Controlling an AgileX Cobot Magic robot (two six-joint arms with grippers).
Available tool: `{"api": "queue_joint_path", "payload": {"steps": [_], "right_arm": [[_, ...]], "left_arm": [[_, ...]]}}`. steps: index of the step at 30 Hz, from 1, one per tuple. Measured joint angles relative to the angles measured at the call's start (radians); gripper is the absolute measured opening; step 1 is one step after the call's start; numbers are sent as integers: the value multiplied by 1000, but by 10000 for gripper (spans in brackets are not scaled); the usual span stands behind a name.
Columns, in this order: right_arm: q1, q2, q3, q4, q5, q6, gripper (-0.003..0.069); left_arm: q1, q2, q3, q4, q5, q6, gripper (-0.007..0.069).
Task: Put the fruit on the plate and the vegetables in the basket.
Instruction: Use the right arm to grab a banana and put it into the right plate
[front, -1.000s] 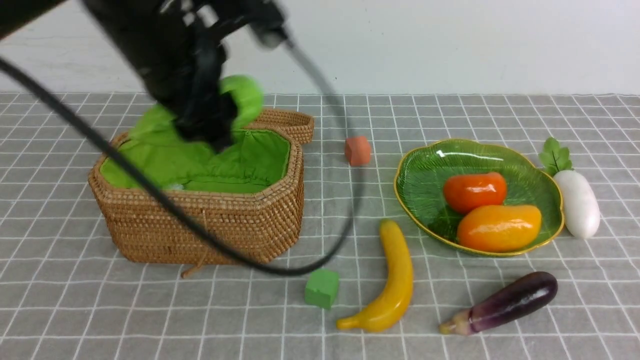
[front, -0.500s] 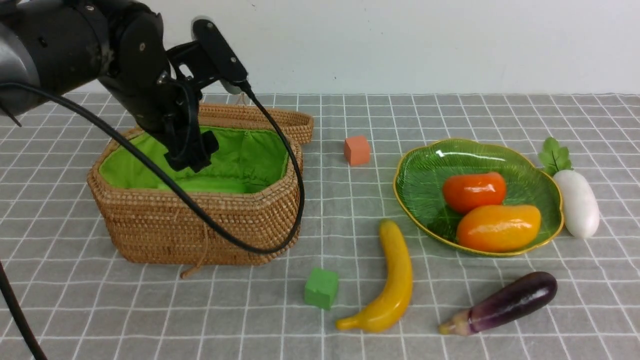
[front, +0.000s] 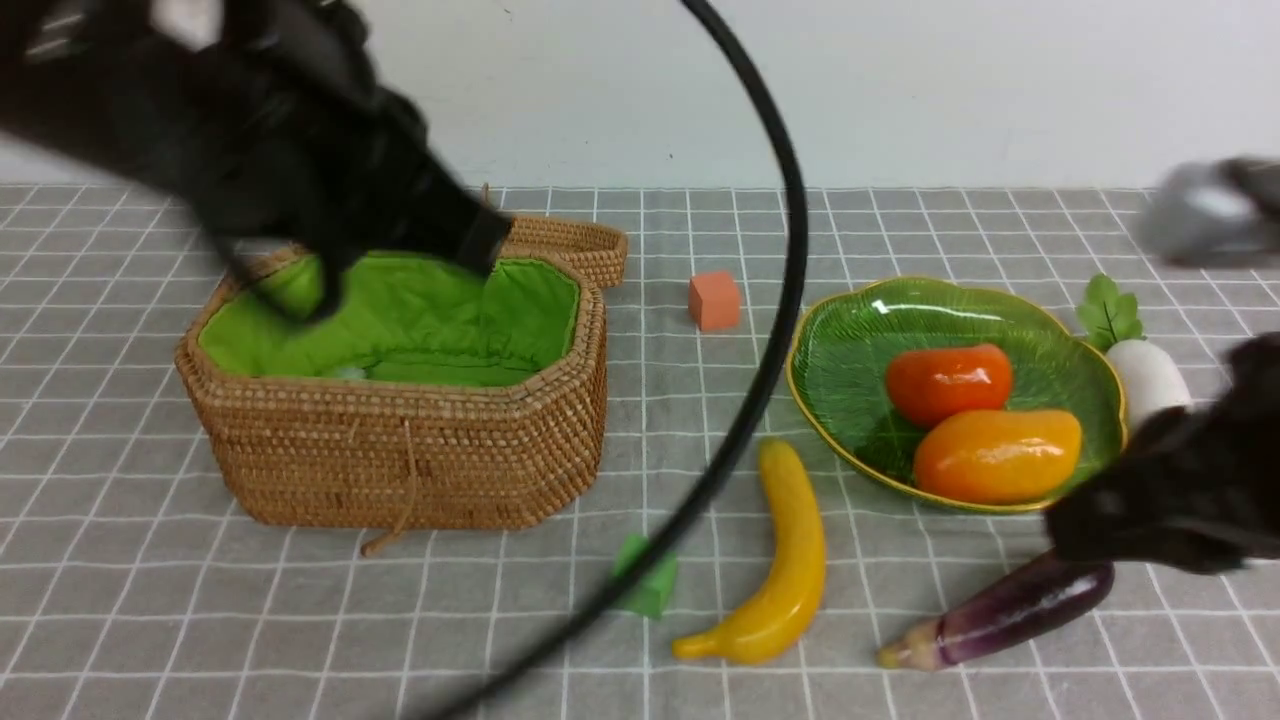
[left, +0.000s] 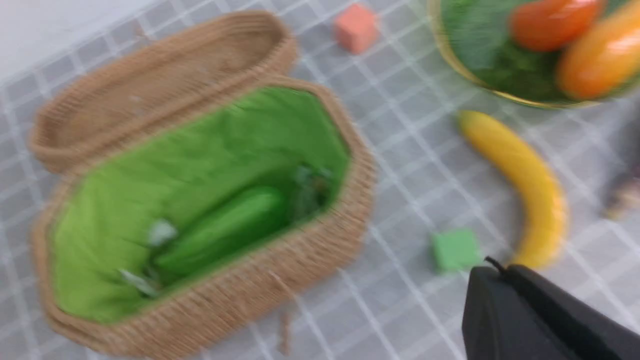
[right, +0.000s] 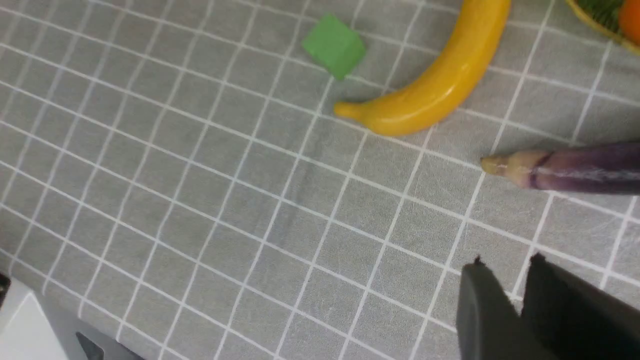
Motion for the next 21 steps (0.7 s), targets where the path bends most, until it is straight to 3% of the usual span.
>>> {"api": "queue_joint_path", "payload": {"steps": [5,6,10,15,21], "right_arm": [[40,196,-7,3,-92,22,161],[69,281,-25,-5,-129,39,197],[107,442,-110,-56,-194,123,320],[109,622,-227,-167,-216,262,471],[109,768,-323,-213,-227,305,470]], "left_arm": [[-77,-240,252,-3,-55,-129,-13],[-92,-366,384,-3,-108,-169,-13],[-95,-603,591,-3,-226,-197,-13],[-95,-762,694,-3,-256,-235,-13],[-95,-769,704,-4,-252,-250,-13]]}}
